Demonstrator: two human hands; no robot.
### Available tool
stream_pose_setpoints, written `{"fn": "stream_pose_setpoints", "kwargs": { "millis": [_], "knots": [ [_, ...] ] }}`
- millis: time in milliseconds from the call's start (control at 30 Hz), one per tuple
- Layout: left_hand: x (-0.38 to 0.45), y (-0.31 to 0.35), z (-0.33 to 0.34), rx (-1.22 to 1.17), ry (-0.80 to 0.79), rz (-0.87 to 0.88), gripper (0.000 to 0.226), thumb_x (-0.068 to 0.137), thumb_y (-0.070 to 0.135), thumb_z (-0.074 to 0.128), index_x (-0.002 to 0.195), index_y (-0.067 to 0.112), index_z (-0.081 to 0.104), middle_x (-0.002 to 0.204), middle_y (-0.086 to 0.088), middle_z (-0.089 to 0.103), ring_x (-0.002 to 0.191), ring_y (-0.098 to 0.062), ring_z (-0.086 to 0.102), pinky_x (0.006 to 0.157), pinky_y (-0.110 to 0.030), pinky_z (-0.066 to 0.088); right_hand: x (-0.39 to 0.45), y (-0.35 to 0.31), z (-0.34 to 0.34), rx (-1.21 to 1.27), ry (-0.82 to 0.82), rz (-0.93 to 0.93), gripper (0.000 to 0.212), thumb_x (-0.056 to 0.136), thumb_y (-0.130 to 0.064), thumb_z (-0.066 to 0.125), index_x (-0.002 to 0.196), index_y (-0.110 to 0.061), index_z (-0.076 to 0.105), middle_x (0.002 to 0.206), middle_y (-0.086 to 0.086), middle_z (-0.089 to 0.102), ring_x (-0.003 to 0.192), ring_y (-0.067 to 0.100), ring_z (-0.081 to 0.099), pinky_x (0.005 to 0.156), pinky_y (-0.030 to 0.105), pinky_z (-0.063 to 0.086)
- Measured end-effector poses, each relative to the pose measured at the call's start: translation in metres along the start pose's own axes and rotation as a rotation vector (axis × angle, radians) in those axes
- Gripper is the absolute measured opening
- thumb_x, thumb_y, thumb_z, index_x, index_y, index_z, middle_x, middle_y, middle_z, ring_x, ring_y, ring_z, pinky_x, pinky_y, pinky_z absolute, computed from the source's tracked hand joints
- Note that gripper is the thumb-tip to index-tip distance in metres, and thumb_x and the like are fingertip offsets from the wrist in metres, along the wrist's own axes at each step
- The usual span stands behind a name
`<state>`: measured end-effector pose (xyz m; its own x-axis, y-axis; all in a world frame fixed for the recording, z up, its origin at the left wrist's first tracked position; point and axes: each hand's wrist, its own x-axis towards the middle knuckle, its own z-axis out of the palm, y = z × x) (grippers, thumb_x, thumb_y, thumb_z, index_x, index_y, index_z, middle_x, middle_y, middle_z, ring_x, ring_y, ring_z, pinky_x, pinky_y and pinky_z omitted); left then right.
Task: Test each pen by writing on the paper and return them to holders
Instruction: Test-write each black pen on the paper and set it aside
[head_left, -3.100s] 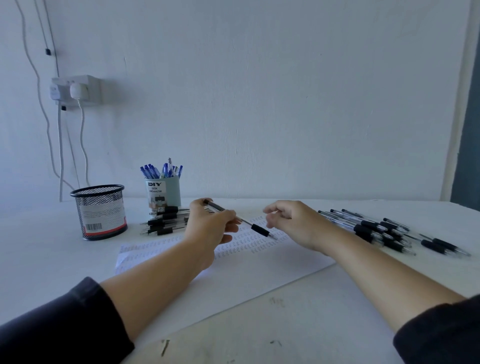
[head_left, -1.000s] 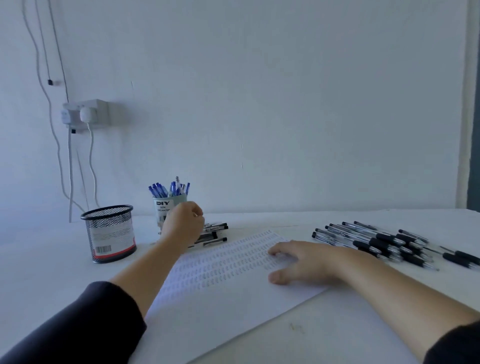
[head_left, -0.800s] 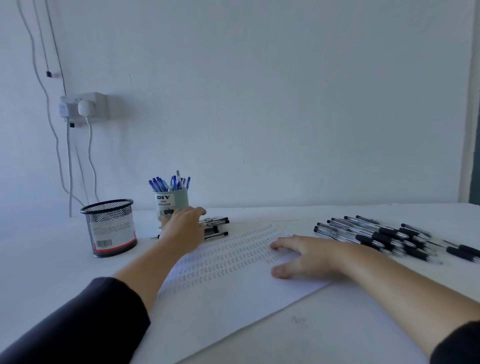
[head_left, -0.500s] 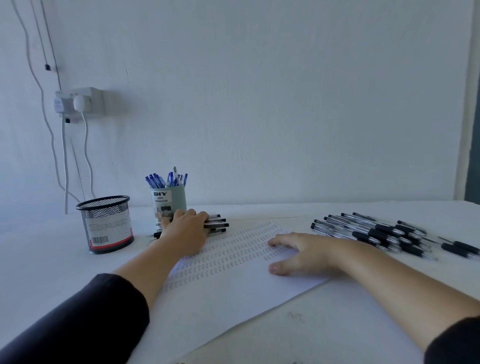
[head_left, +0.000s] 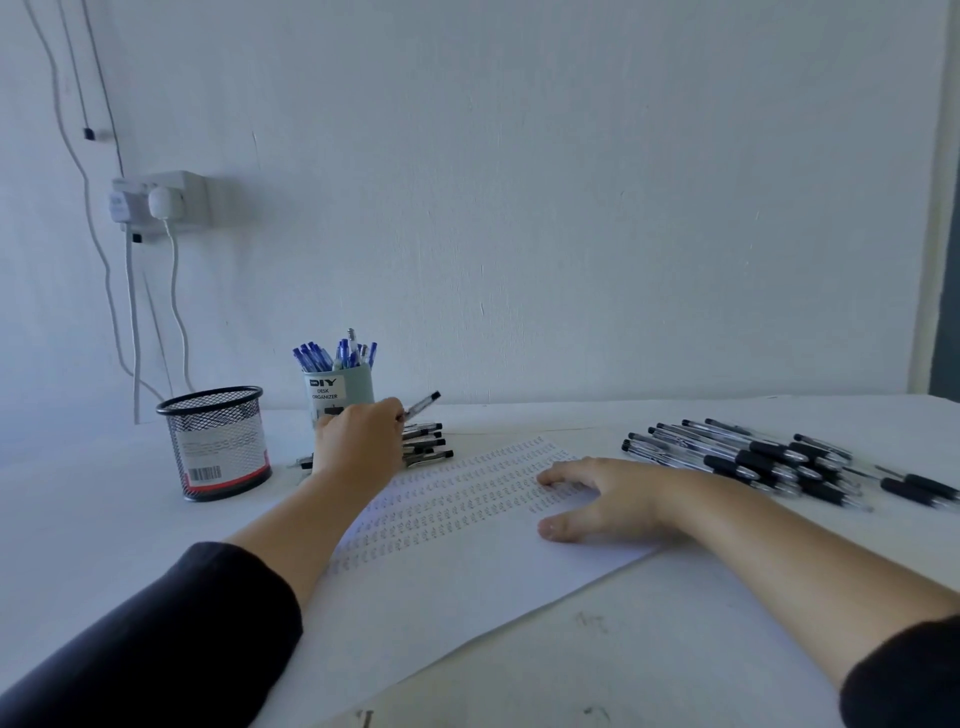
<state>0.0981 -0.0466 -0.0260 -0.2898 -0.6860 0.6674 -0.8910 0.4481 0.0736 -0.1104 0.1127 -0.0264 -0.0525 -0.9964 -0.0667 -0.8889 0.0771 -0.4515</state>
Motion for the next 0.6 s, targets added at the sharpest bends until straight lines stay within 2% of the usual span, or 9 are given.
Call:
{"fn": "stream_pose_setpoints", "kwargs": {
  "millis": [133, 233, 333, 467, 600],
  "knots": [
    [-0.005, 0.011, -0.007, -0.198, 0.127, 0.002, 0.022, 0.1, 0.018, 0.041, 0.113, 0.012, 0.058, 0.086, -0.005, 0.055, 0.073, -0.025, 0.055, 0.072, -0.034, 0.047, -0.002, -0.001, -0.001, -0.009, 0.001, 0.005, 0.071, 0.08, -0.056, 0.064, 0.143, -0.039, 0.034, 0.153, -0.011, 0.029, 0.139, 0.012, 0.03, 0.114, 0.029, 0.023],
    [-0.008, 0.02, -0.014, -0.188, 0.085, -0.032, 0.018, 0.097, 0.024, 0.046, 0.111, 0.019, 0.056, 0.09, 0.0, 0.048, 0.083, -0.022, 0.051, 0.087, -0.038, 0.038, -0.003, -0.002, -0.001, -0.003, 0.004, 0.016, 0.071, 0.079, -0.057, 0.064, 0.142, -0.042, 0.035, 0.153, -0.013, 0.027, 0.139, 0.012, 0.029, 0.114, 0.029, 0.022],
    [-0.011, 0.026, -0.019, -0.039, 0.005, -0.037, 0.028, 0.083, 0.046, 0.057, 0.093, 0.02, 0.057, 0.092, 0.003, 0.047, 0.094, -0.021, 0.049, 0.095, -0.039, 0.029, -0.003, -0.002, -0.001, 0.001, 0.009, 0.028, 0.072, 0.077, -0.059, 0.065, 0.141, -0.044, 0.035, 0.153, -0.014, 0.027, 0.14, 0.012, 0.029, 0.113, 0.029, 0.021],
    [-0.015, 0.032, -0.026, 0.065, -0.032, -0.018, 0.055, 0.072, 0.075, 0.051, 0.072, 0.02, 0.053, 0.082, 0.005, 0.049, 0.089, -0.018, 0.044, 0.096, -0.041, 0.029, -0.003, -0.001, -0.001, -0.001, 0.002, 0.025, 0.073, 0.077, -0.06, 0.064, 0.141, -0.043, 0.034, 0.153, -0.015, 0.026, 0.14, 0.011, 0.027, 0.114, 0.03, 0.021],
    [-0.017, 0.036, -0.029, 0.108, -0.065, 0.011, 0.065, 0.07, 0.081, 0.046, 0.064, 0.017, 0.054, 0.074, 0.006, 0.049, 0.085, -0.017, 0.041, 0.099, -0.043, 0.029, -0.003, -0.001, -0.002, 0.007, 0.002, 0.035, 0.073, 0.077, -0.06, 0.065, 0.141, -0.045, 0.034, 0.153, -0.015, 0.027, 0.14, 0.011, 0.028, 0.114, 0.03, 0.022]
  ]
}}
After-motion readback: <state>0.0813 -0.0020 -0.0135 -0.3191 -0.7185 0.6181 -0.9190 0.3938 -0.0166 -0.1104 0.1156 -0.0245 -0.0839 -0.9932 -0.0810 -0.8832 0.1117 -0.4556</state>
